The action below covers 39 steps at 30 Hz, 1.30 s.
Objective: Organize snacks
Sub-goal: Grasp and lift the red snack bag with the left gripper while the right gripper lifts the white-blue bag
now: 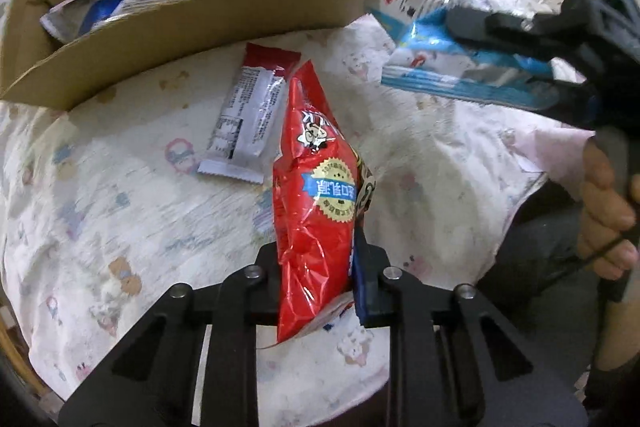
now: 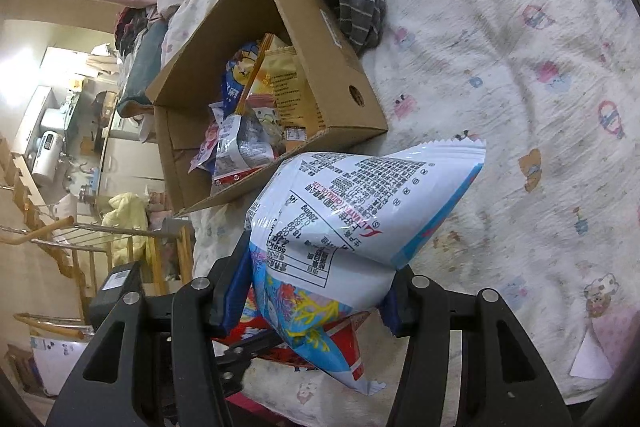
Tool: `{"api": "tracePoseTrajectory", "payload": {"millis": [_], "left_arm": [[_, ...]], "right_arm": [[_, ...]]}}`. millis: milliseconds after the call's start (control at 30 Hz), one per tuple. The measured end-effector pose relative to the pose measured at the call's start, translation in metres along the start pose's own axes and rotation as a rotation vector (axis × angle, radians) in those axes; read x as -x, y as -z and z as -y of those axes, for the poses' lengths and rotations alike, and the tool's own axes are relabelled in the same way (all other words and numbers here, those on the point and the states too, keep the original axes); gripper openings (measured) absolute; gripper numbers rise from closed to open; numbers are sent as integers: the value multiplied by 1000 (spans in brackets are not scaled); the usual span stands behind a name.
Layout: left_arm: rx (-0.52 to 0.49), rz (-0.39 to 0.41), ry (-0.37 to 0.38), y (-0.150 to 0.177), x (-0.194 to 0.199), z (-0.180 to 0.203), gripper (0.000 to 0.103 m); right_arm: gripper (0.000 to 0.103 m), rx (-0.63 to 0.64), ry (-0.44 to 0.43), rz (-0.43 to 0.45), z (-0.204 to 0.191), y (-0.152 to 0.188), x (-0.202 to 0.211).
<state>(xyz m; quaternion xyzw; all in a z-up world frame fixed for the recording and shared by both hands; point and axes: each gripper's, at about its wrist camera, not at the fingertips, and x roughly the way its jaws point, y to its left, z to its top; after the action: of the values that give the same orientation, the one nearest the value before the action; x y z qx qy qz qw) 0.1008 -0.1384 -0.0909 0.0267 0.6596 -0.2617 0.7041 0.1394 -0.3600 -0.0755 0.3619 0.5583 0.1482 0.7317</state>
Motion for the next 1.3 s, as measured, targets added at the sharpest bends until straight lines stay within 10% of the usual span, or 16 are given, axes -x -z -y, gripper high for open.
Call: {"api": "tracePoseTrajectory", "payload": {"millis": [200,533,1300], "left_arm": [[41,134,16,-6,42,-6,20],[254,332,-219,-7,102,-60,20],[195,522,-326,-54,166,-59,20]], "right_arm": [[56,24,-12,-1,-8,2,1],[56,61,-33,1,-17,7,9],[56,251,-85,210,-83,-22,54]]}}
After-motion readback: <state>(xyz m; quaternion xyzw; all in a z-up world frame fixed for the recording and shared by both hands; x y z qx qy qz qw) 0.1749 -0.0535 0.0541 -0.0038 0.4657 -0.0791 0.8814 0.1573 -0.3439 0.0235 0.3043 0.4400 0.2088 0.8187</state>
